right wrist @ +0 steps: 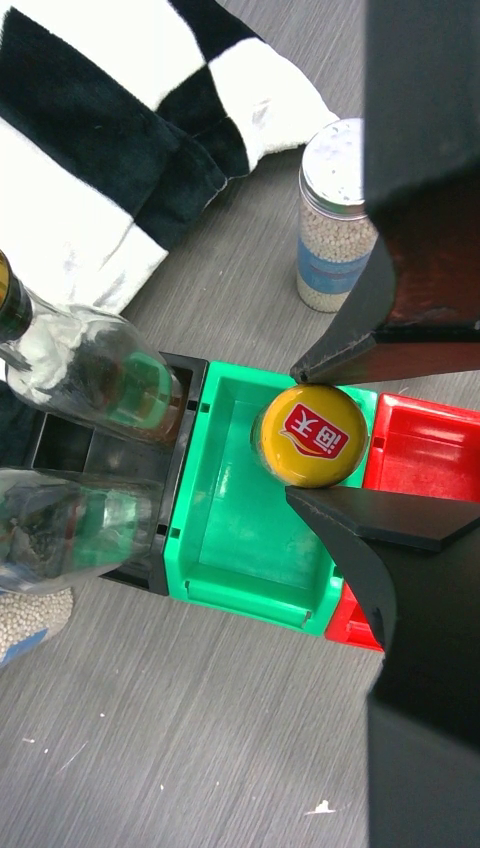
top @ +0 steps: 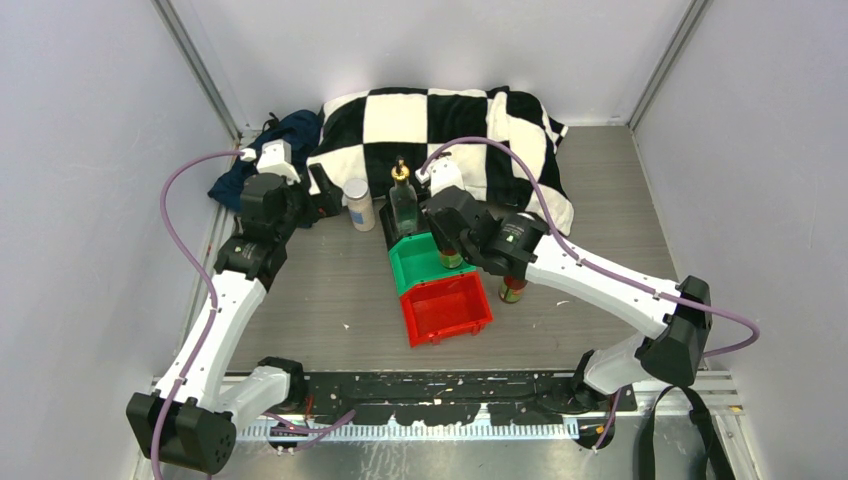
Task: Organize the condiment bottles
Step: Place the bottle in the storage box.
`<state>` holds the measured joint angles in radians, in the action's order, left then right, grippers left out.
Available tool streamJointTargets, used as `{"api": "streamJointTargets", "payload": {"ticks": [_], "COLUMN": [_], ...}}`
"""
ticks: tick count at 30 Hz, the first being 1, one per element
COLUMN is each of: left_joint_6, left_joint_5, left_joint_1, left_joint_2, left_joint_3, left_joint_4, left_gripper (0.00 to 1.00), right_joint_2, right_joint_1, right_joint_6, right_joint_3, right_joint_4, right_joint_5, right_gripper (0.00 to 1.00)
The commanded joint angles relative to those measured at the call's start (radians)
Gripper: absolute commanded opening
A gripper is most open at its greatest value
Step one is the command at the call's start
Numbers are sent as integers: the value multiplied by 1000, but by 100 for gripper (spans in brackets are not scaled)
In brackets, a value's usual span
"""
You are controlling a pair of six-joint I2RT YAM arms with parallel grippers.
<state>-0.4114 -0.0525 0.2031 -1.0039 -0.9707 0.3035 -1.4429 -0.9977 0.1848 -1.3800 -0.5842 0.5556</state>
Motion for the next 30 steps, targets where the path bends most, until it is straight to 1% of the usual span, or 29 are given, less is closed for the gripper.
{"api": "streamJointTargets", "payload": {"ticks": [1,30], "left_joint_6": [7,12], "left_joint_5": [-14,-18], "left_joint_1": [4,13], "left_joint_2": [2,-2], "left_joint_3": [2,3], "left_joint_4": [-50,-50], "left_gripper": [94,94], "right_joint_2": [17,37], "right_joint_1": [1,93], "right_joint_6": [-22,29], "right_joint_3": [-15,134], "right_joint_4": [150,263], "right_joint_5": [25,-51], "right_gripper": [1,1]}}
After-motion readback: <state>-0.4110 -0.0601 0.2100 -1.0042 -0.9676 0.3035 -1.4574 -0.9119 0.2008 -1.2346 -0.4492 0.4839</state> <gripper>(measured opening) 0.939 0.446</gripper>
